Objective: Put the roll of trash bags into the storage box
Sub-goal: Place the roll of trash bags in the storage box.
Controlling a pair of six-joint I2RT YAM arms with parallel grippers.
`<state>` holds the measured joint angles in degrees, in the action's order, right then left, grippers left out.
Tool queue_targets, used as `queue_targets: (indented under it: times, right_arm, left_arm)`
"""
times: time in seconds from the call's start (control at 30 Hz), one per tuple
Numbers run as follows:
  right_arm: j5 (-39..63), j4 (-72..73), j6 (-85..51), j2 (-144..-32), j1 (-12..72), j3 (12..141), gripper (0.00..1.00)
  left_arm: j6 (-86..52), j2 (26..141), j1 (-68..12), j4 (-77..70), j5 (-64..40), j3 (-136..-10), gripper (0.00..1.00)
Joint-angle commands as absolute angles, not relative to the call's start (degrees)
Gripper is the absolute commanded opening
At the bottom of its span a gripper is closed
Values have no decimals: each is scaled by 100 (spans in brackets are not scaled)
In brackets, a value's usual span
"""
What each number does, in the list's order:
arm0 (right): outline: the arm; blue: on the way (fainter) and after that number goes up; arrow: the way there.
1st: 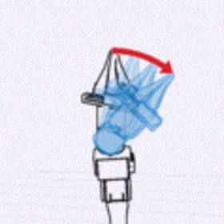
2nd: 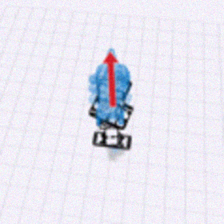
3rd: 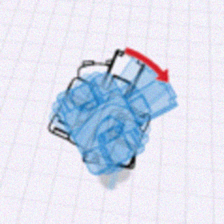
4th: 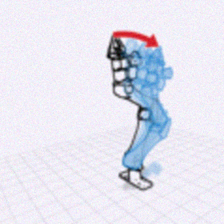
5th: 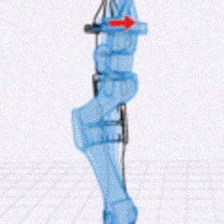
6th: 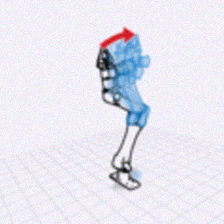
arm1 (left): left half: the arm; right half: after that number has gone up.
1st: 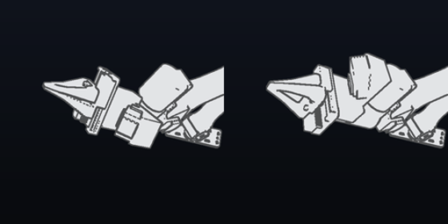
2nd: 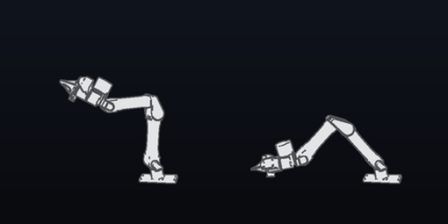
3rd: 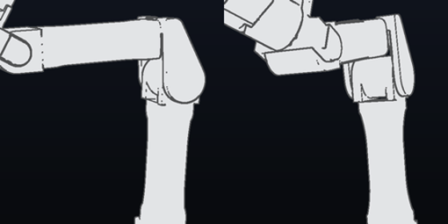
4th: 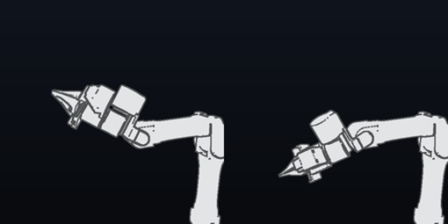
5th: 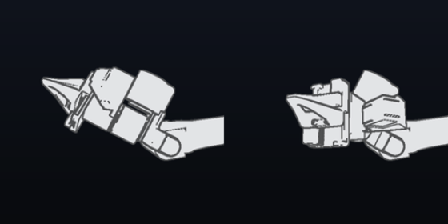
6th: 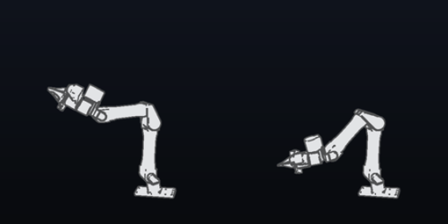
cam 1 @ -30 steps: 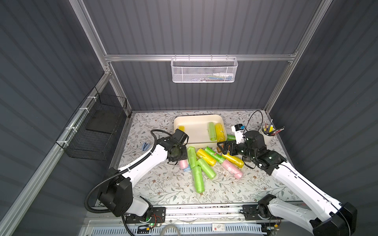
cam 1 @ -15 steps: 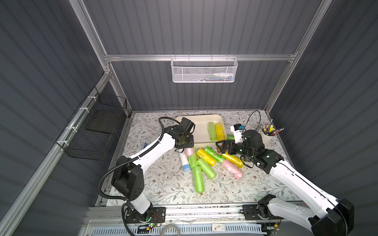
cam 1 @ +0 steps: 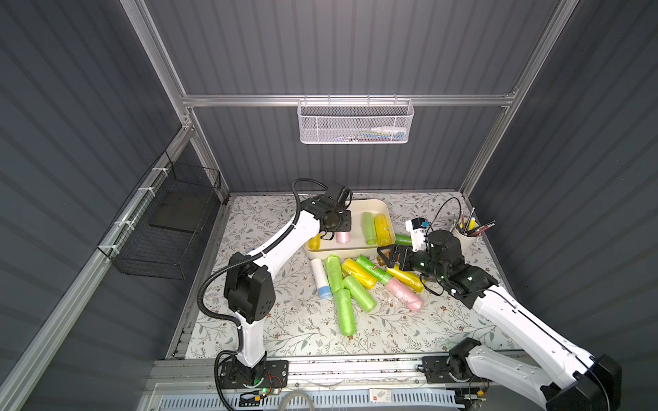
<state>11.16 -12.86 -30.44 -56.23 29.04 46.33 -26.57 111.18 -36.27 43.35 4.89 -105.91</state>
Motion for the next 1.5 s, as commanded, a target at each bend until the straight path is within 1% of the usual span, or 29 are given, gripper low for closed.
queue_targets:
  times: [0.0, 0.2, 0.43, 1.03, 1.47]
  right_arm:
    - [880, -1314, -3081, -5456, 2875, 4494, 99]
    - [888, -1447, -3121, -5237, 2869, 4366, 99]
    - [756, -1503, -3182, -4931, 2858, 4189, 99]
    - [682, -1620, -3116, -4825, 2842, 4115, 99]
    - [709, -1586, -3160, -4885, 2834, 4104, 99]
  left_arm:
    - [-2470, 11369, -3562, 4359, 413, -11054, 46]
    - [-2277, 12026, -3533, 4332, 313, -11716, 46]
    - [-2189, 12750, -3533, 4649, 194, -12545, 46]
    - [-2207, 13684, -3533, 4605, -132, -13042, 46]
    - [-2186, 14156, -3524, 4484, -191, -13381, 47]
